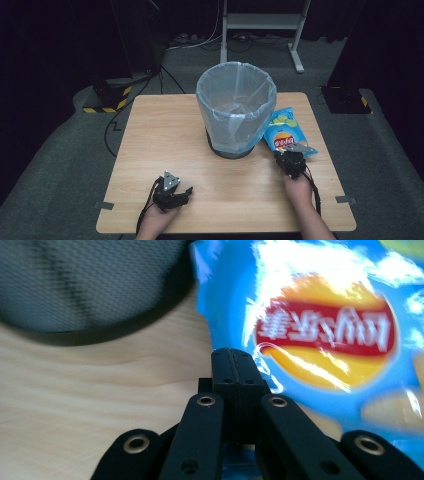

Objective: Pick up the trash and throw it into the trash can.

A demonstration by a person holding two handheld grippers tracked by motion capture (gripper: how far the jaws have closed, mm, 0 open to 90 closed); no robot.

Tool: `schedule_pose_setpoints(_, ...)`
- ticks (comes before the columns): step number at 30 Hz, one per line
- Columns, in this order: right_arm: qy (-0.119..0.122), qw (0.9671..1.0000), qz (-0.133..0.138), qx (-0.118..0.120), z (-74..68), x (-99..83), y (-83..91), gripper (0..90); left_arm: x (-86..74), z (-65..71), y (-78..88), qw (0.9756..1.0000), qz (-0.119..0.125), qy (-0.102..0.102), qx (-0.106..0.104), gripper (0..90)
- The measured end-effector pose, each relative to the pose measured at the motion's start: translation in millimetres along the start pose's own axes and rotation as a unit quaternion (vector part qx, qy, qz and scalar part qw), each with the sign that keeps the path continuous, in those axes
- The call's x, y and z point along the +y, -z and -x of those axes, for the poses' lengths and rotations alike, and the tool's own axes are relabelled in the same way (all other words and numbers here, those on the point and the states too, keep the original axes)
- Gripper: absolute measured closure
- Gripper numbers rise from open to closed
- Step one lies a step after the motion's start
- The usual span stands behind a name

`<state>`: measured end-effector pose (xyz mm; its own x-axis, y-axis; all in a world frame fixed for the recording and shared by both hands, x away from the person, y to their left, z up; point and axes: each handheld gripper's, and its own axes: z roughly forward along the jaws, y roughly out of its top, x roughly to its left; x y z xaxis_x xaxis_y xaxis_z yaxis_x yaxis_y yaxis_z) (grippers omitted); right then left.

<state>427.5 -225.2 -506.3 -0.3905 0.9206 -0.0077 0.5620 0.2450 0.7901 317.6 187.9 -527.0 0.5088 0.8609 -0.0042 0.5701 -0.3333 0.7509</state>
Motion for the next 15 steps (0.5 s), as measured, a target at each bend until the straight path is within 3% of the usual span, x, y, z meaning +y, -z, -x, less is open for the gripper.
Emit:
schedule_pose_setpoints(2, 0.002, 1.0, 0.003, 0.002, -3.5, -1.4, 3.7, 90.0, 0.0, 0.2, 0.0, 1.0, 0.0, -0.001, 0.001, 34.2)
schedule_pose_setpoints(3, 0.011, 0.9999, 0.008, 0.008, -13.4, -5.6, 12.6, 90.0, 0.1, 0.3, -0.1, 1.0, -0.001, -0.002, 0.001, 34.3)
schedule_pose_setpoints(6, 0.022, 0.9997, 0.011, 0.007, -25.1, -11.0, 21.3, 90.0, 0.2, 0.5, -0.4, 1.0, 0.0, -0.003, 0.0, 34.3)
schedule_pose_setpoints(15, 0.016, 0.9992, 0.036, 0.003, -30.1, -16.2, 39.5, 90.0, 0.3, -0.1, -0.1, 1.0, -0.001, -0.004, 0.001, 34.2)
